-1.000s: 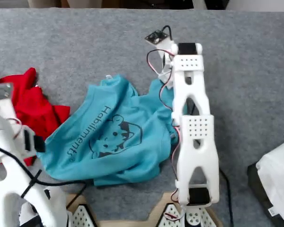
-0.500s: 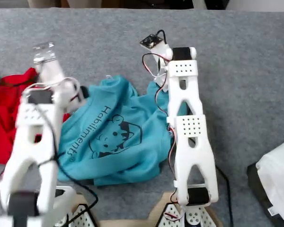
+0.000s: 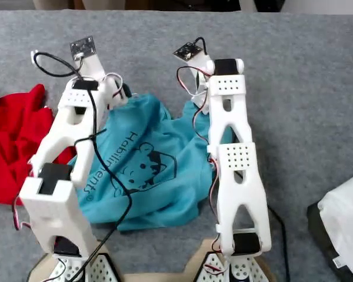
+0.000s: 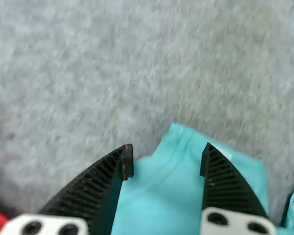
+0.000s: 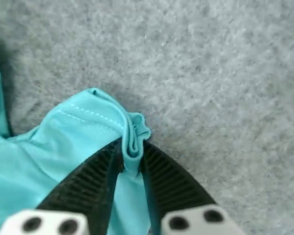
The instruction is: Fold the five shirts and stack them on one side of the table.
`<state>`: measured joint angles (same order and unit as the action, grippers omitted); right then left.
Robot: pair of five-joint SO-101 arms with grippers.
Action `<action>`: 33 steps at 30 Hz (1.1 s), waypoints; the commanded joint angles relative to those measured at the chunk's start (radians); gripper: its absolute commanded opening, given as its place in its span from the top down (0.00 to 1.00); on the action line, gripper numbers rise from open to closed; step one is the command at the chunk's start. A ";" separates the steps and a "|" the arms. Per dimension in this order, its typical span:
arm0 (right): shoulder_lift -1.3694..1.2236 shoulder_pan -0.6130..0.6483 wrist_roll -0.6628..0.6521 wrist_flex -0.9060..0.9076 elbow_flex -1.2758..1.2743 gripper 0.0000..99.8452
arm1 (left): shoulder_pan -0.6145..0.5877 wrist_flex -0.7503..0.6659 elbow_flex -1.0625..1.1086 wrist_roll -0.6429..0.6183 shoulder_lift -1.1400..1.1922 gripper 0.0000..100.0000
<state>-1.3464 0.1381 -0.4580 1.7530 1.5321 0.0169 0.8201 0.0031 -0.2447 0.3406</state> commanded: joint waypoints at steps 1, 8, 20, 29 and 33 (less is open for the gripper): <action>0.004 0.010 0.003 0.000 0.042 0.99 | 0.020 -0.014 -0.115 -0.011 0.030 0.77; 0.004 0.010 0.003 0.000 0.042 0.99 | 0.061 -0.012 -0.117 -0.005 0.088 0.77; 0.004 0.010 0.003 0.000 0.042 0.99 | 0.063 -0.021 -0.127 -0.011 0.176 0.81; 0.004 0.010 0.003 0.000 0.042 0.99 | 0.063 -0.012 -0.250 -0.009 0.268 0.94; 0.004 0.010 0.003 0.000 0.042 0.99 | 0.058 -0.012 -0.275 -0.009 0.272 0.98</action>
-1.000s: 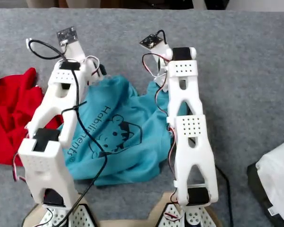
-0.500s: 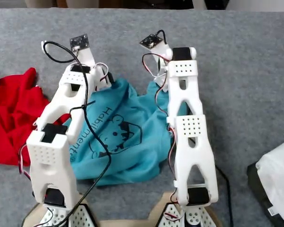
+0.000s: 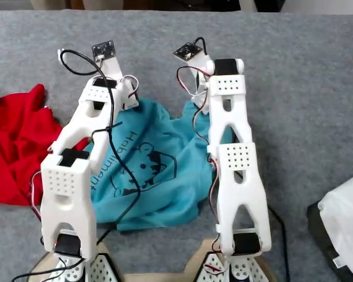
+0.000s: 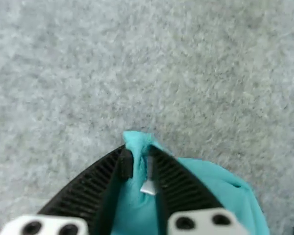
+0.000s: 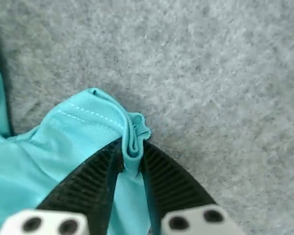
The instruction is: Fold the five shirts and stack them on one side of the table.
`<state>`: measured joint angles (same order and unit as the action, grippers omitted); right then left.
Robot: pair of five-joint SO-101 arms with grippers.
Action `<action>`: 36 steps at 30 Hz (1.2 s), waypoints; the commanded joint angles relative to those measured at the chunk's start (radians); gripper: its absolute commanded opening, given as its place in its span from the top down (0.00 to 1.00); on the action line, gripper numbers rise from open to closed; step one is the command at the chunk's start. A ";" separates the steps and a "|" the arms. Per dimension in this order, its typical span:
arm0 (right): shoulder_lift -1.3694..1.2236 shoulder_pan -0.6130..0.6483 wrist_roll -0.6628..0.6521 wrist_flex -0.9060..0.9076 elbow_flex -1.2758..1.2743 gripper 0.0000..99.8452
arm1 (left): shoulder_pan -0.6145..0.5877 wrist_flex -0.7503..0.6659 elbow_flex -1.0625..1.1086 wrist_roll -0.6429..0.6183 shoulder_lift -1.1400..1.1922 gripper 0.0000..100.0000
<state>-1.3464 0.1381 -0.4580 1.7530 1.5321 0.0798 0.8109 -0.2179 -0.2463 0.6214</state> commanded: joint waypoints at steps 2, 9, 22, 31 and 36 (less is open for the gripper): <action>0.004 0.010 0.003 0.000 0.042 0.99 | -0.011 -0.003 -0.057 -0.008 -0.010 0.98; 0.016 0.004 0.009 0.009 0.077 0.99 | -0.075 0.158 -0.218 -0.009 -0.010 0.98; 0.177 0.027 0.023 0.034 0.119 0.99 | -0.327 0.491 -0.655 -0.002 -0.010 0.98; 0.166 0.260 -0.074 0.015 0.117 0.91 | -0.393 0.535 -0.677 0.000 0.001 0.98; 0.051 0.266 -0.095 -0.044 0.136 0.69 | -0.394 0.534 -0.669 0.049 0.002 0.98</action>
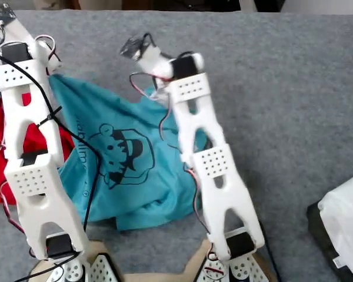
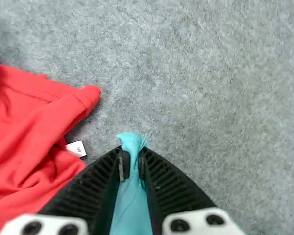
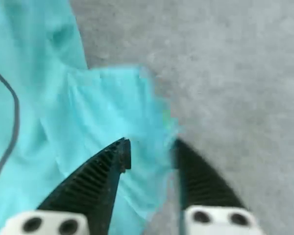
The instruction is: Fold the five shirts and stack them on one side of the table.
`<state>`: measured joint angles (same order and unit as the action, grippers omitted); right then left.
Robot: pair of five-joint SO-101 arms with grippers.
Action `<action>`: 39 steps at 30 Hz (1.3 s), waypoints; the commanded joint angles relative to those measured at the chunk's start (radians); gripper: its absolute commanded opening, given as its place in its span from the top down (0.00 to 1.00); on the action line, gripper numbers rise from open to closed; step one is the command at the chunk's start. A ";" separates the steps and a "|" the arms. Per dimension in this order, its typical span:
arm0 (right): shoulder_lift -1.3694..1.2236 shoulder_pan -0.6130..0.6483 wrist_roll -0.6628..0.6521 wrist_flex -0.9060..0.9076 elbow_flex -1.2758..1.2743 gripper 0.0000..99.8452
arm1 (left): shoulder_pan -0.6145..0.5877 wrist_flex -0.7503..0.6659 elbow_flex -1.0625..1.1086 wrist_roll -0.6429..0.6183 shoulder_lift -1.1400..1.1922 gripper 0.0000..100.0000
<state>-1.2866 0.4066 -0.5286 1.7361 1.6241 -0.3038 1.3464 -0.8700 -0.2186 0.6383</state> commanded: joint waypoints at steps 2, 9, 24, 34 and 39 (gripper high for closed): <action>0.019 -0.030 -0.031 -0.025 0.045 0.63 | -0.012 -0.002 -0.017 0.031 -0.015 0.98; 0.166 -0.214 -0.011 -0.029 0.042 0.64 | -0.054 0.000 -0.017 0.035 -0.015 0.98; -0.048 -0.104 -0.046 -0.183 0.042 0.78 | -0.206 0.028 -0.049 0.043 0.028 0.98; -0.074 0.081 -0.049 -0.199 0.002 0.78 | -0.239 0.141 -0.190 0.084 0.038 0.98; -0.077 0.087 -0.052 -0.149 -0.008 0.78 | -0.206 0.143 -0.189 0.083 0.039 0.98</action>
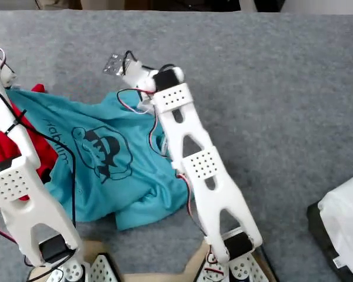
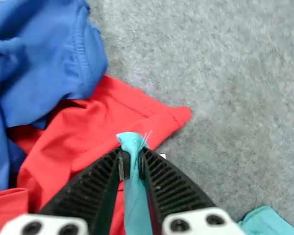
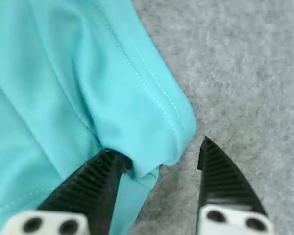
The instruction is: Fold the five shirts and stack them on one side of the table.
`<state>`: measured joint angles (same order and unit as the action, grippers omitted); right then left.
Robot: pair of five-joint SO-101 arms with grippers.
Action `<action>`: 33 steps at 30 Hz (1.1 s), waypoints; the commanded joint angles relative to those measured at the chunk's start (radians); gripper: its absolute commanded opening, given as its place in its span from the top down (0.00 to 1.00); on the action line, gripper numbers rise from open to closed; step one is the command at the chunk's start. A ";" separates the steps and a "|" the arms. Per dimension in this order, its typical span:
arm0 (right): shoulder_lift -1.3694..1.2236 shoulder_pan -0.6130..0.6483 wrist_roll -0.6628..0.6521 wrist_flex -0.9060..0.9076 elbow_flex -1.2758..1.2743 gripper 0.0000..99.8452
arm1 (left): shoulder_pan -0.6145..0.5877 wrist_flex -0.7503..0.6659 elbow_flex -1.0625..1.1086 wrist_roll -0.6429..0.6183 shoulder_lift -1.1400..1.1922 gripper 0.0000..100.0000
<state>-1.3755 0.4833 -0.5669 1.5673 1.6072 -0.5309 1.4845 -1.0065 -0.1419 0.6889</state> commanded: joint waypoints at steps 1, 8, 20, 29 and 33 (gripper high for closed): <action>0.018 0.001 -0.008 0.041 0.016 0.78 | 0.026 0.005 -0.052 0.006 -0.012 0.98; 0.125 -0.071 -0.032 0.201 0.054 0.78 | 0.100 -0.017 0.078 0.006 0.012 0.98; 0.194 -0.120 0.169 -0.089 -0.074 0.78 | 0.123 -0.041 0.163 0.005 0.062 0.98; 0.186 -0.038 0.282 -0.302 -0.282 0.78 | 0.086 -0.038 0.164 0.002 0.064 0.98; 0.186 -0.016 0.304 -0.308 -0.331 0.78 | 0.080 -0.040 0.169 0.000 0.065 0.98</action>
<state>-1.2421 0.4450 -0.2770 1.2804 1.2866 -0.4434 1.4446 -0.8393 -0.1419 0.7672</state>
